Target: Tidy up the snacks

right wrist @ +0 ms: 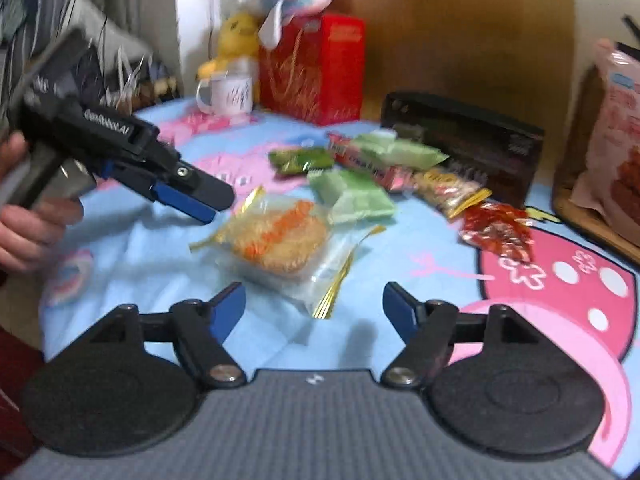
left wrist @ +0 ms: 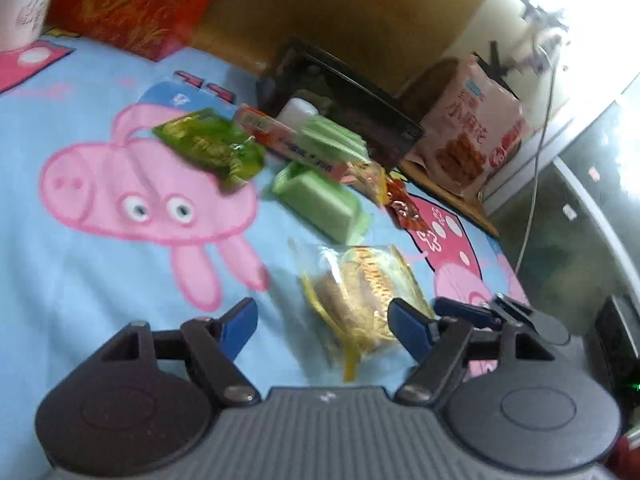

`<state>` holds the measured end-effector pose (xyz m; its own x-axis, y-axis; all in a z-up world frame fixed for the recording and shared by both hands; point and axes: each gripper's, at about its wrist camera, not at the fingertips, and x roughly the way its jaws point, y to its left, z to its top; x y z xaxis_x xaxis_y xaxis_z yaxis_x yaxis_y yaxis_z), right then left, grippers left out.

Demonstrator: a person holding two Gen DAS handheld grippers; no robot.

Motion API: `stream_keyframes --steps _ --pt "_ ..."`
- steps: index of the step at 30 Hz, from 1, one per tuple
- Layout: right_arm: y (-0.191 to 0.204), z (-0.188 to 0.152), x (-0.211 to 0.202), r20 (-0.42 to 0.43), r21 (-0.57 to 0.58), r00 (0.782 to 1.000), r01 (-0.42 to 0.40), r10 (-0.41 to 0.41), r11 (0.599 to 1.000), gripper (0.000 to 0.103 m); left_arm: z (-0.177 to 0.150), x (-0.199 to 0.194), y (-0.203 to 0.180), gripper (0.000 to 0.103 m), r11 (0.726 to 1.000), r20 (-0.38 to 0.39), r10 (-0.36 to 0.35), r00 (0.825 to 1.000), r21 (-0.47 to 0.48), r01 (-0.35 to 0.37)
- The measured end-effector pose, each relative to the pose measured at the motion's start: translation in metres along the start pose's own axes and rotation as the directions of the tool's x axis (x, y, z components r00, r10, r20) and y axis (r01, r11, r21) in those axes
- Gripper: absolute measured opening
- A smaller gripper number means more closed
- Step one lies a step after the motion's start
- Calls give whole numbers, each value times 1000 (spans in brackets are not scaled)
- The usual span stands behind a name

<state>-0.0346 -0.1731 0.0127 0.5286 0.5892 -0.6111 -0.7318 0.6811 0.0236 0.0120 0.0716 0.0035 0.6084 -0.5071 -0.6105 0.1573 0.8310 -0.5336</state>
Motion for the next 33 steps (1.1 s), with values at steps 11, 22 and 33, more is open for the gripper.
stream_keyframes --steps 11,22,33 --pt "10 50 -13 66 -162 998 -11 22 987 32 53 -18 -47 42 990 67 -26 997 144 16" --pt "-84 151 32 132 -84 983 139 -127 987 32 171 38 -87 43 969 192 39 981 232 -84" --pt "-132 156 103 79 18 948 308 -308 951 41 184 81 -46 56 983 217 119 969 108 -145"
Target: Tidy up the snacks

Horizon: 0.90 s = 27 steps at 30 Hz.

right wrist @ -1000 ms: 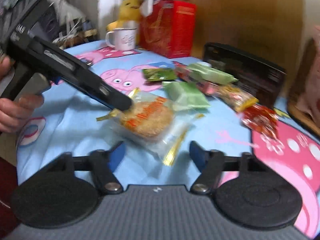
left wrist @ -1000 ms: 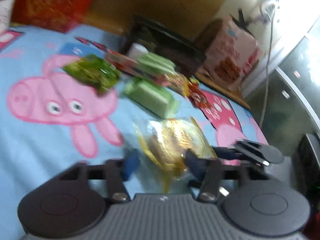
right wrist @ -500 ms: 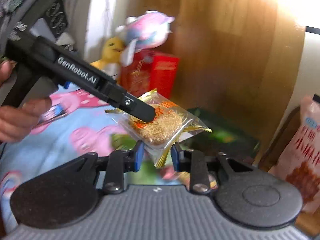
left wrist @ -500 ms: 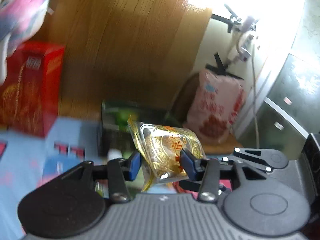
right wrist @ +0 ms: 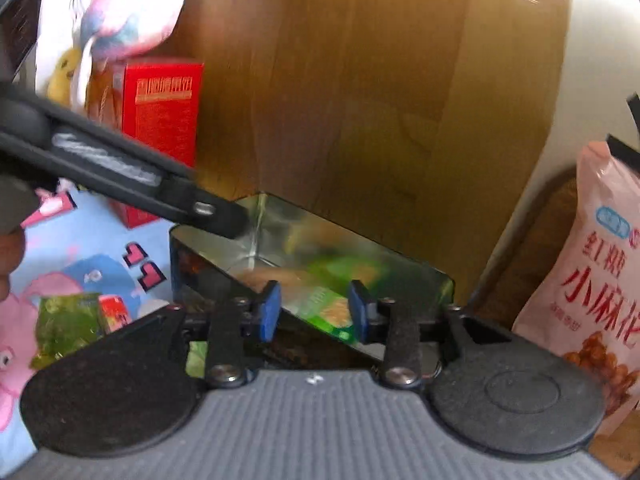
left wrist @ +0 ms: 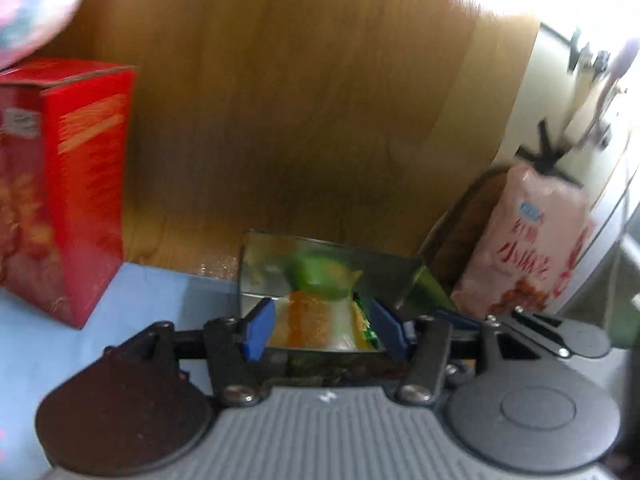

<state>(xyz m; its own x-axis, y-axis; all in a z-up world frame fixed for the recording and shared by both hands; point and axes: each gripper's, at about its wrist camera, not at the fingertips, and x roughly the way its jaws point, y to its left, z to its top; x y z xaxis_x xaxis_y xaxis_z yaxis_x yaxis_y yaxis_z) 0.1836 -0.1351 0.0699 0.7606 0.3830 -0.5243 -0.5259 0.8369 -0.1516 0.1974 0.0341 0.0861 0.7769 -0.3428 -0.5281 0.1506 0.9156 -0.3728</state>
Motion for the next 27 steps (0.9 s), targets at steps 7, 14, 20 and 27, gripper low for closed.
stream_keyframes --steps 7,14,20,27 --pt "-6 -34 -30 45 187 987 -161 155 969 41 -52 -69 61 62 990 87 27 996 -140 -15" --pt "4 -15 9 -31 307 972 -213 233 928 42 -100 -70 85 62 968 31 107 994 -232 -97" --pt "7 -12 48 -132 458 936 -234 326 858 47 -112 -50 77 60 975 9 192 981 -119 -190" --pt "34 -27 59 -201 466 885 -291 421 835 54 -119 -44 70 65 993 -23 104 994 -47 -105"
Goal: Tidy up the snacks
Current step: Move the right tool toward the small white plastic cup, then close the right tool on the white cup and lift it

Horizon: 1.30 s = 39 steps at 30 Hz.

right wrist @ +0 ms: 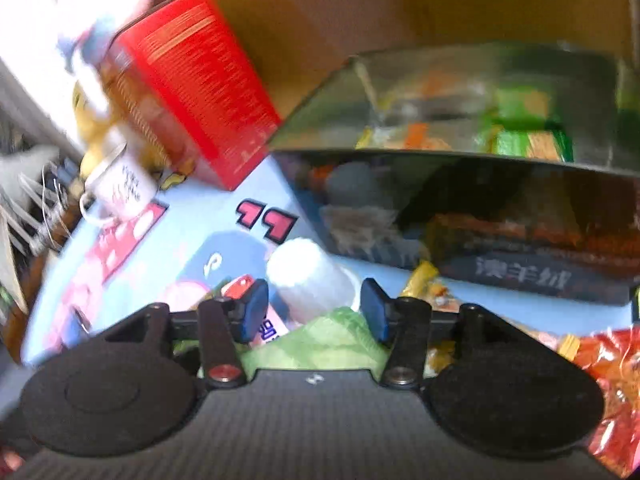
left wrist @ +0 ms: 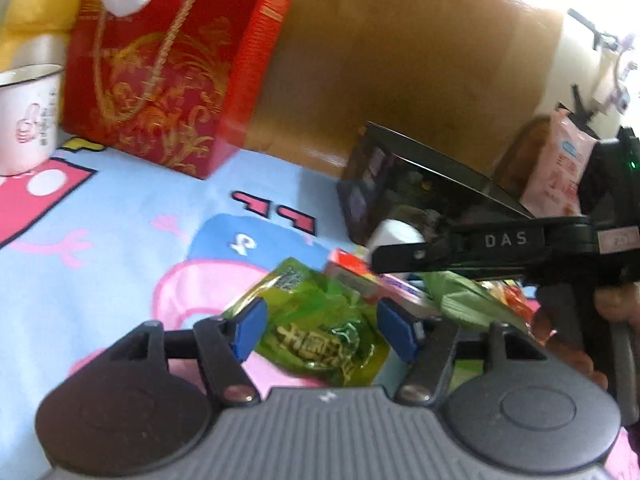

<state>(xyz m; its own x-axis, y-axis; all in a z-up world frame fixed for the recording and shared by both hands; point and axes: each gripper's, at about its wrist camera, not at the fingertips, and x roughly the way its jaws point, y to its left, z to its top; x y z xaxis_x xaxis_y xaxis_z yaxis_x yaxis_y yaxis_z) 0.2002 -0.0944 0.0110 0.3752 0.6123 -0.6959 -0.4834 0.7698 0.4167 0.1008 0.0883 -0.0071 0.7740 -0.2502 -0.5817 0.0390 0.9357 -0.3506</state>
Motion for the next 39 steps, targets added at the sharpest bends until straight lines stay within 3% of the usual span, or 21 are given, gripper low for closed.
stream_keyframes --steps 4,8,14,17,20,22,25,28,32,35,39 --pt "9 -18 -8 -15 -19 999 -42 42 999 54 -4 -1 -5 65 996 -27 -79 997 31 80" --pt "23 -47 -27 16 -129 999 36 -35 991 54 -16 -5 -26 68 985 -70 -111 991 128 119" --pt "4 -92 -73 57 -84 998 -8 13 996 54 -38 -24 -47 71 966 -116 -165 979 183 184" --pt "-2 -103 -99 133 -93 991 17 -4 996 54 -38 -42 -46 71 965 -74 -187 979 172 198" --pt "1 -110 -122 236 -106 971 69 -43 992 55 -33 -64 -37 72 971 -1 -205 979 129 203" --pt "3 -108 -132 278 -103 959 90 -59 991 55 -30 -74 -29 72 980 45 -175 983 107 170" --pt "7 -102 -133 305 -111 950 107 -68 988 55 -26 -82 -15 72 995 107 -60 992 79 52" --pt "13 -100 -129 305 -129 950 113 -69 985 55 -25 -82 9 72 998 129 55 990 -8 -55" --pt "26 -93 -114 285 -163 955 128 -77 978 55 -26 -71 25 71 994 110 95 989 -69 -88" --pt "37 -81 -97 261 -201 962 133 -78 971 55 -29 -62 21 71 992 108 124 986 -37 -121" --pt "49 -58 -70 218 -222 973 128 -79 967 55 -30 -63 20 71 994 112 107 988 -31 -104"
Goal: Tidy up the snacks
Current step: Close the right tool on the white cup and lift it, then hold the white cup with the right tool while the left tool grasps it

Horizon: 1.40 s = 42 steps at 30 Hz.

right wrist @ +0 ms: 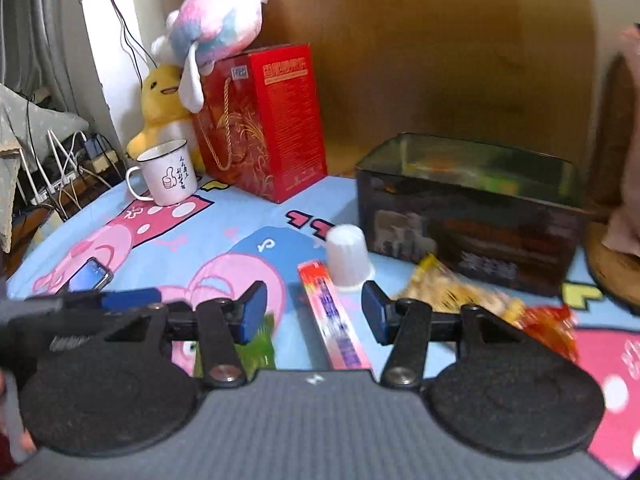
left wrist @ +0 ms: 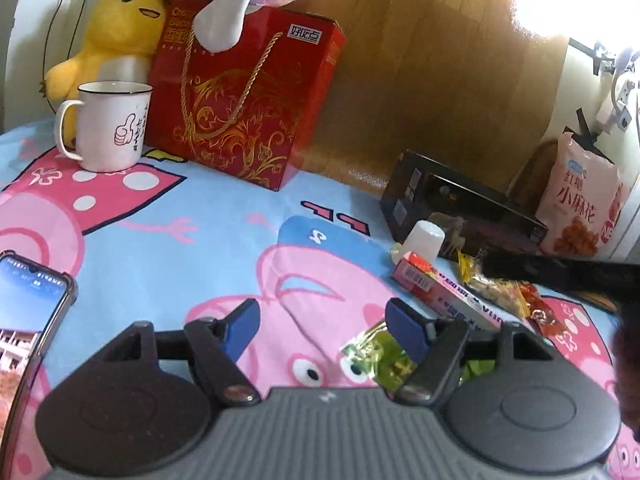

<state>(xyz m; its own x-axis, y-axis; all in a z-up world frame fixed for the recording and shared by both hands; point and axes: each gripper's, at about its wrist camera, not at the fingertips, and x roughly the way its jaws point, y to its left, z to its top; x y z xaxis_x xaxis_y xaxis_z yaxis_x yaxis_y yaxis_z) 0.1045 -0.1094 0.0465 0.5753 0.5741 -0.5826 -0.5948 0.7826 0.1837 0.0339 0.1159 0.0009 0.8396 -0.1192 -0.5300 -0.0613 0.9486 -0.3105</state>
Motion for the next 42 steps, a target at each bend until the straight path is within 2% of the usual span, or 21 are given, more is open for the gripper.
stream_keyframes --steps 8,10,11,12,14,17,20,22,26,29,32,36,42 --pt "-11 35 81 -140 141 988 81 -61 987 55 1 0 8 72 998 -11 -42 999 -36 42" --pt "-15 36 93 -167 155 984 94 -68 983 49 1 1 8 72 998 -13 -50 999 -38 49" --pt "-15 35 95 -169 142 982 109 -84 984 40 1 1 8 72 998 -14 -53 998 -39 53" --pt "-15 34 94 -162 135 983 108 -86 985 39 1 1 9 72 998 -15 -57 998 -40 56" --pt "-13 33 87 -147 126 984 118 -99 985 37 1 1 9 72 997 -16 -64 998 -44 63" --pt "-2 32 62 -46 74 992 119 -115 990 37 2 0 12 72 996 -12 -70 997 -61 69" --pt "14 31 22 82 36 995 46 -48 998 37 3 -1 17 72 993 -7 -72 997 -91 71" --pt "21 26 -3 115 54 993 -34 28 998 37 3 0 20 72 991 -11 -73 997 -110 71" --pt "27 -7 -38 76 115 974 -221 213 968 37 3 2 19 72 992 -27 -74 997 -107 70" --pt "36 -38 -49 11 124 964 -264 264 957 36 2 1 11 72 996 -23 -72 997 -62 71" --pt "38 -65 -51 -43 124 959 -272 279 954 37 0 0 3 72 998 -22 -64 998 -14 63" --pt "32 -80 -57 -40 154 957 -277 286 949 37 -2 -1 -5 72 998 -22 -63 998 29 64" --pt "38 -92 -67 -55 69 966 -249 253 966 40 -4 -2 -11 73 997 -20 -48 999 65 49"
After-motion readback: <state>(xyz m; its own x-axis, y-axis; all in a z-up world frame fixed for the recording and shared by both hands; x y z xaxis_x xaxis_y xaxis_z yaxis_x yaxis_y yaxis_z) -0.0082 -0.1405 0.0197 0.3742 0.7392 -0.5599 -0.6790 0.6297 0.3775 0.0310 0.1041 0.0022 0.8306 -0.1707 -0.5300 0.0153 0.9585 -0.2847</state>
